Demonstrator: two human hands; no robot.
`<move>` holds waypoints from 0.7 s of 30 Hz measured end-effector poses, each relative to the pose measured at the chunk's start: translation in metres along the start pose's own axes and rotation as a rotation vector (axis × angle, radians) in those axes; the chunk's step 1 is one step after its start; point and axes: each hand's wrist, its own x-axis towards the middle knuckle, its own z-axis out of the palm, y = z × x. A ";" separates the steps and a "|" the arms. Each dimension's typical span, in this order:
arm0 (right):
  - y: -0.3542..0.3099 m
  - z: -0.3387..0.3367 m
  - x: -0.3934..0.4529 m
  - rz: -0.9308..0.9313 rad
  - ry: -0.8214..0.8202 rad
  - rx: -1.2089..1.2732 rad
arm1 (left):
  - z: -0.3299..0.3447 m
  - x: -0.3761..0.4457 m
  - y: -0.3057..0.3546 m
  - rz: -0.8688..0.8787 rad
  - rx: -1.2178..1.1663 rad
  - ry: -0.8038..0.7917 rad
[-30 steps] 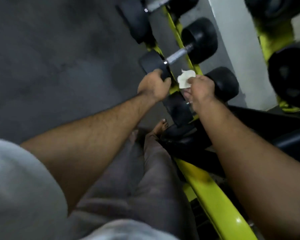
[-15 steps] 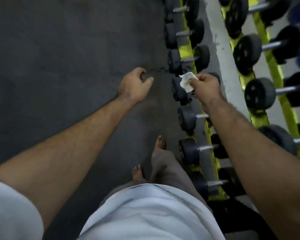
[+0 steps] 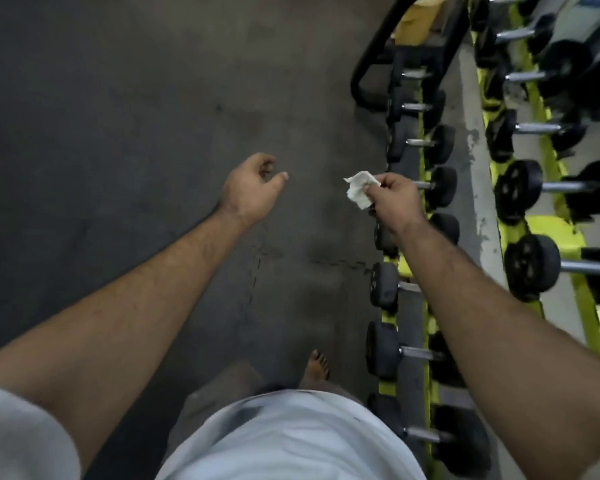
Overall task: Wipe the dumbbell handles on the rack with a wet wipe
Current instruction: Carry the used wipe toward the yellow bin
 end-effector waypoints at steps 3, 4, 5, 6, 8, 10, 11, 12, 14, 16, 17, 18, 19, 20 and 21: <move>-0.038 0.014 0.066 -0.037 -0.014 0.000 | -0.001 0.068 0.014 0.030 -0.029 0.031; -0.048 0.019 0.087 -0.050 -0.021 0.002 | -0.002 0.091 0.017 0.039 -0.032 0.041; -0.058 0.025 0.108 -0.067 -0.024 0.005 | -0.002 0.115 0.017 0.044 -0.035 0.049; -0.067 0.032 0.129 -0.075 -0.024 0.001 | -0.003 0.141 0.017 0.054 -0.039 0.053; -0.081 0.047 0.176 -0.080 -0.013 0.008 | -0.005 0.196 0.015 0.076 -0.045 0.050; -0.097 0.064 0.225 -0.072 0.025 0.015 | -0.007 0.255 0.014 0.093 -0.053 0.031; -0.107 0.073 0.251 -0.068 0.048 0.019 | -0.009 0.286 0.015 0.107 -0.053 0.019; -0.117 0.081 0.274 -0.063 0.067 0.024 | -0.011 0.317 0.018 0.124 -0.047 0.005; -0.142 0.096 0.317 -0.067 0.107 0.042 | -0.018 0.377 0.028 0.158 -0.025 -0.030; -0.170 0.107 0.357 -0.075 0.146 0.041 | -0.025 0.434 0.043 0.190 0.005 -0.057; -0.183 0.111 0.376 -0.069 0.160 0.035 | -0.029 0.462 0.051 0.197 0.019 -0.069; -0.194 0.114 0.396 -0.061 0.168 0.032 | -0.031 0.488 0.058 0.204 0.028 -0.076; -0.202 0.117 0.416 -0.059 0.182 0.032 | -0.032 0.515 0.064 0.213 0.030 -0.082; -0.211 0.118 0.438 -0.058 0.197 0.026 | -0.031 0.541 0.070 0.223 0.029 -0.085; -0.218 0.120 0.460 -0.056 0.210 0.016 | -0.030 0.566 0.075 0.230 0.030 -0.089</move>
